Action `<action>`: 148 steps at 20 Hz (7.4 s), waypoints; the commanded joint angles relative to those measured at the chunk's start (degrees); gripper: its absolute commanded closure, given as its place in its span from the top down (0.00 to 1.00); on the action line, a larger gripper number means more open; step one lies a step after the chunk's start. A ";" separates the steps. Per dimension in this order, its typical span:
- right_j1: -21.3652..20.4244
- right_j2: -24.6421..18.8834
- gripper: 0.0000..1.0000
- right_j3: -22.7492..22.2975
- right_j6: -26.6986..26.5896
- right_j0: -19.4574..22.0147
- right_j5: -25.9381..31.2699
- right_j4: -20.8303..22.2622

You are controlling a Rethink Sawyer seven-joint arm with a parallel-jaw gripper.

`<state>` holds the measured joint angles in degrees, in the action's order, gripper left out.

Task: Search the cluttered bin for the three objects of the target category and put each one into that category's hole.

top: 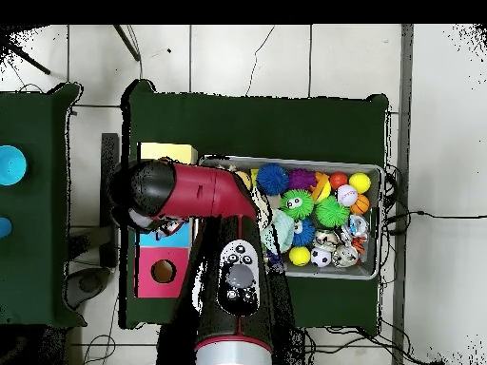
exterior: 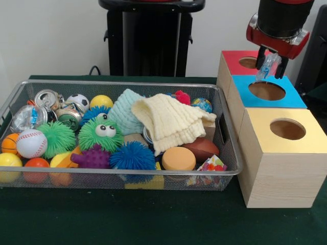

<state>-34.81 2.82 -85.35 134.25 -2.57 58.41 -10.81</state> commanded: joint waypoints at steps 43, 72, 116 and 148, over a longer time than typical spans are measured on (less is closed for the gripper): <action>3.12 -4.43 0.00 -2.90 4.05 1.21 -2.19 -2.79; 2.22 -2.67 1.00 -2.98 4.38 -0.14 -5.12 -0.59; -4.22 -0.55 1.00 -4.29 -0.11 0.29 -17.70 8.90; -10.67 -2.03 1.00 -11.58 -1.39 1.73 -20.06 8.59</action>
<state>-44.32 6.23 -89.75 134.25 -2.20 40.26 -3.20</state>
